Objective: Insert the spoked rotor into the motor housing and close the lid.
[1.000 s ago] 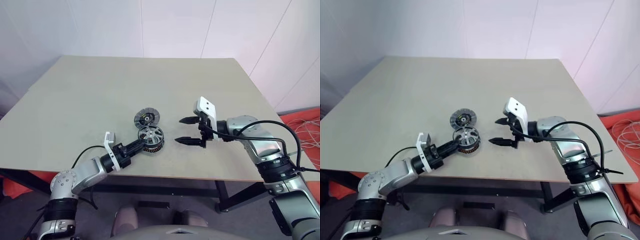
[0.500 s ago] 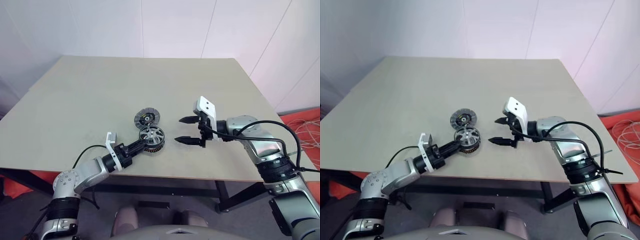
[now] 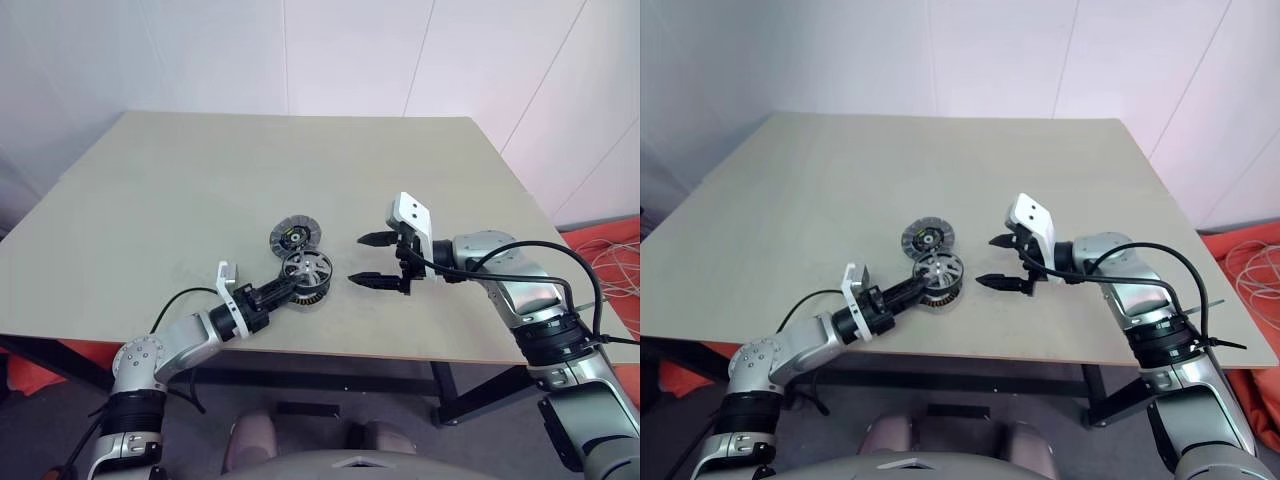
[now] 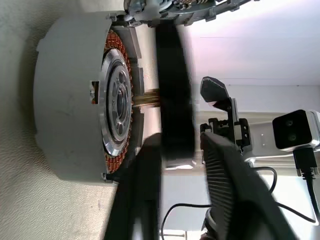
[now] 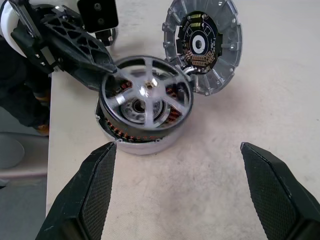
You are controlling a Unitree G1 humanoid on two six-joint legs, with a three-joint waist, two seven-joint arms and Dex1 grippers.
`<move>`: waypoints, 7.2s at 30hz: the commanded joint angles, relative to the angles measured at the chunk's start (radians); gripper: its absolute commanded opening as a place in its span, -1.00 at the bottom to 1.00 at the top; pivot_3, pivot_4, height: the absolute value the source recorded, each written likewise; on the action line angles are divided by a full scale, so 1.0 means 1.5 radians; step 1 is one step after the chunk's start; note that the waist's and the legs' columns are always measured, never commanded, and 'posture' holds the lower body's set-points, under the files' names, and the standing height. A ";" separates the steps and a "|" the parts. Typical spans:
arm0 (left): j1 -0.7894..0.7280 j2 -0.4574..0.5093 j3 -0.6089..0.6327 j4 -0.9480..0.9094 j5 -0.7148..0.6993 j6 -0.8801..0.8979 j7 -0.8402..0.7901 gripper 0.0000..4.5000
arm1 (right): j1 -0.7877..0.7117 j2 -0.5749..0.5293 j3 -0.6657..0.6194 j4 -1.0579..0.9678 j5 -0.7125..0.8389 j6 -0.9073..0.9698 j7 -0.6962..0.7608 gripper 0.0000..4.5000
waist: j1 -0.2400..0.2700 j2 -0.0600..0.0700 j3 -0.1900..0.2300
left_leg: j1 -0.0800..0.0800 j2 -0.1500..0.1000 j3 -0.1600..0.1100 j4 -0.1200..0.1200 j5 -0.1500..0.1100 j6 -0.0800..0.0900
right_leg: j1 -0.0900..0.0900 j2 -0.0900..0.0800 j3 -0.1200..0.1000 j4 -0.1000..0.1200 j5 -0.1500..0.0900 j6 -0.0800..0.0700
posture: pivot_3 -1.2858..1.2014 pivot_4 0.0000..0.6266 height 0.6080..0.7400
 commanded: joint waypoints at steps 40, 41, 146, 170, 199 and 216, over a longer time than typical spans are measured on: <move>0.042 0.387 0.027 -0.089 0.528 -0.340 -0.353 1.00 | -0.078 0.046 0.117 0.131 -0.176 -0.123 -0.022 -0.99 | -0.013 0.000 0.000 | 0.002 0.000 -0.001 0.000 0.000 -0.001 | 0.001 0.000 0.000 0.000 0.000 0.000 | 0.03 -1.00 1.00; 0.033 0.385 0.028 -0.088 0.546 -0.346 -0.358 1.00 | -0.081 0.050 0.119 0.132 -0.179 -0.125 -0.018 -0.99 | -0.014 0.000 -0.001 | 0.002 0.000 -0.001 0.000 0.000 -0.001 | 0.000 0.000 0.000 0.001 0.000 0.000 | 0.03 -1.00 1.00; -0.034 0.205 0.028 -0.107 0.793 -0.396 -0.414 1.00 | -0.427 0.176 0.360 0.602 -0.499 -0.972 0.097 0.99 | -0.041 0.000 0.000 | -0.008 0.001 -0.001 0.010 -0.001 0.002 | -0.012 -0.001 0.001 0.015 0.001 -0.010 | 0.03 -1.00 1.00; -0.051 0.193 0.021 -0.096 0.801 -0.402 -0.406 1.00 | -0.408 0.223 0.314 0.460 -0.489 -0.706 0.145 -1.00 | -0.055 0.000 0.000 | -0.005 0.001 -0.001 0.011 0.000 0.000 | -0.011 -0.001 0.002 0.020 -0.001 -0.007 | 0.03 -1.00 1.00; -0.092 0.179 0.005 -0.052 0.826 -0.408 -0.422 1.00 | -0.355 0.277 0.302 0.250 -0.499 -0.226 0.149 -1.00 | -0.048 -0.001 0.002 | -0.008 0.001 -0.002 0.011 0.000 0.000 | -0.013 -0.001 0.002 0.020 0.001 -0.011 | 0.03 -1.00 1.00; -0.089 0.198 0.029 -0.036 0.826 -0.421 -0.434 1.00 | -0.352 0.258 0.295 0.185 -0.465 -0.236 0.160 0.91 | -0.049 -0.001 0.002 | -0.007 0.001 -0.002 0.011 0.000 0.000 | -0.013 -0.001 0.002 0.020 0.001 -0.011 | 0.03 -1.00 1.00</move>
